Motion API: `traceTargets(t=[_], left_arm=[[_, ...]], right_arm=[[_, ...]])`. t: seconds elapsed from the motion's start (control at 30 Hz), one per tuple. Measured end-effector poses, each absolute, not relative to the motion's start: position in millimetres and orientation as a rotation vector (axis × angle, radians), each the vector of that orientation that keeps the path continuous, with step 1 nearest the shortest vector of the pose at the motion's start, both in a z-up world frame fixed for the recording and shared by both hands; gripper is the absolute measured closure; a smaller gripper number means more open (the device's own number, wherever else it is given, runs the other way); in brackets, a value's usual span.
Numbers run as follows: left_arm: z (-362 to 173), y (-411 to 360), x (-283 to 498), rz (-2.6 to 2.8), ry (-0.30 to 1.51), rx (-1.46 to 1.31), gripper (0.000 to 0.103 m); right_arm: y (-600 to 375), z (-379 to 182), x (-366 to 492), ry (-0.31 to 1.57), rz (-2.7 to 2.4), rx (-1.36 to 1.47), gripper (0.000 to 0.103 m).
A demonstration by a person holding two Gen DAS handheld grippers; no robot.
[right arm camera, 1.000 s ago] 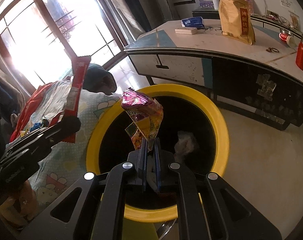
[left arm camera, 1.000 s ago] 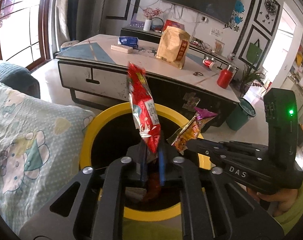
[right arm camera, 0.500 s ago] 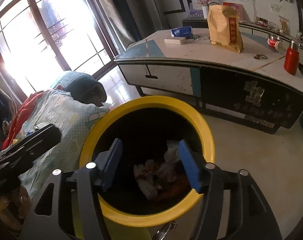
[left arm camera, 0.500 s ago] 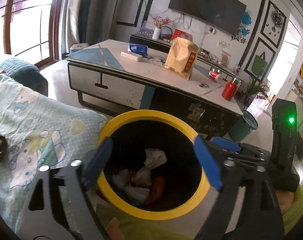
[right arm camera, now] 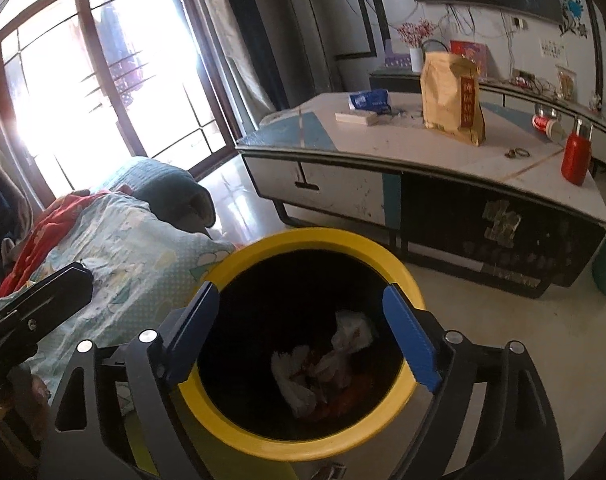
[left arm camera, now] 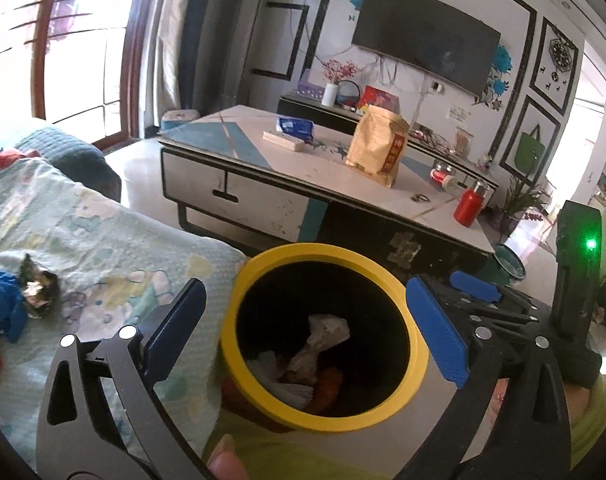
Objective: Collect trash
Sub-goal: 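Move both tools back to the remaining wrappers on the bed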
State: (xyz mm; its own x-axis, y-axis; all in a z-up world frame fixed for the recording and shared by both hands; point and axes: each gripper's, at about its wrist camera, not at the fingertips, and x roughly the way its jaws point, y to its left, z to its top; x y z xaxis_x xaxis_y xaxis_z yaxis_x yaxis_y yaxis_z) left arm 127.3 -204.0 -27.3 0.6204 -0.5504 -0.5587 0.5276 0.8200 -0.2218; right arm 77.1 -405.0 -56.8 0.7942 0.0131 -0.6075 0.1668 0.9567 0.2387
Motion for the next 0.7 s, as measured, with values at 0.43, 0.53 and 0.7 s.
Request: traceTargets(t=[0.43,0.53,0.7], left_arm=[[-7.8,-150.5,116.8,-0.488,0.587,-0.077,0.011],[-5.1,-136.9,115.0,-0.448,0.576,-0.08,0.011],[-2.8,-116.6,115.5,-0.393,0.565,-0.096,0.011]], right_arm=[[-370.9,-39.3,75.1,0.606,-0.003,0.241,0.018],[-358.5,-35.8,77.0,0.604,0.027,0.227,0.018],[-339.9,-32.3,79.5,0.607,0.068,0.206,0.018]])
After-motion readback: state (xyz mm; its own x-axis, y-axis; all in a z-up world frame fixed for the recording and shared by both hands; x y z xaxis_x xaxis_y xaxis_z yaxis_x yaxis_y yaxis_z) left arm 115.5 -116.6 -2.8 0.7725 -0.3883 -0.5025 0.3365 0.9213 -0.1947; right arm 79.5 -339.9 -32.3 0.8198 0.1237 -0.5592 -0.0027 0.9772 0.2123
